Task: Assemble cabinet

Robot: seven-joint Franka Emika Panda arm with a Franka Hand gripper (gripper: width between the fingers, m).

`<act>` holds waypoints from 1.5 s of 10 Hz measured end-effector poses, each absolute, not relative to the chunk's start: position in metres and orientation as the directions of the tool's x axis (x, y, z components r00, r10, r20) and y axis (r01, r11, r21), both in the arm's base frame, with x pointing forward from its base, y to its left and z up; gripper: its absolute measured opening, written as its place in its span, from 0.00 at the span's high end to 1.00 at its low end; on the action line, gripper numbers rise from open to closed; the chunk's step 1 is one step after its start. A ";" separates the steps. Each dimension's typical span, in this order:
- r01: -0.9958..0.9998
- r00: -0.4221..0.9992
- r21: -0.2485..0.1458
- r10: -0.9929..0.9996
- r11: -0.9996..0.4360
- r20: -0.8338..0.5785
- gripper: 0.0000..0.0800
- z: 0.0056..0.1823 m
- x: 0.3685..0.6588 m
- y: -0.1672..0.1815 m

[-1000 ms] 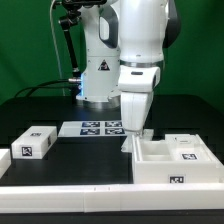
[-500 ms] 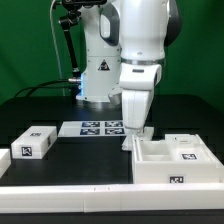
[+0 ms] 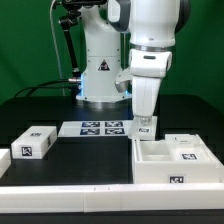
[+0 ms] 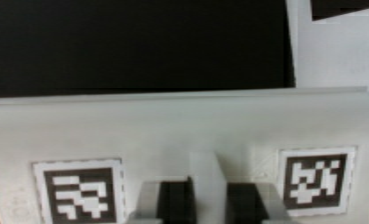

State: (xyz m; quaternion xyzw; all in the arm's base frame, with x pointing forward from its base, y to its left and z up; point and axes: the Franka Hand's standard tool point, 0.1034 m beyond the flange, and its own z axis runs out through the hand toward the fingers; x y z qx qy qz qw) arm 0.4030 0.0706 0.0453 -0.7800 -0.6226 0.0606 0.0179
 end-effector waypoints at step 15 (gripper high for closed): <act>0.984 0.149 -0.087 0.986 -0.155 -0.070 0.91 0.069 0.455 0.068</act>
Offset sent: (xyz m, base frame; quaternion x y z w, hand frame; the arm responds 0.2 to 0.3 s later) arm 0.0251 0.0089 0.0168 0.0014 0.0105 -0.0478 0.9988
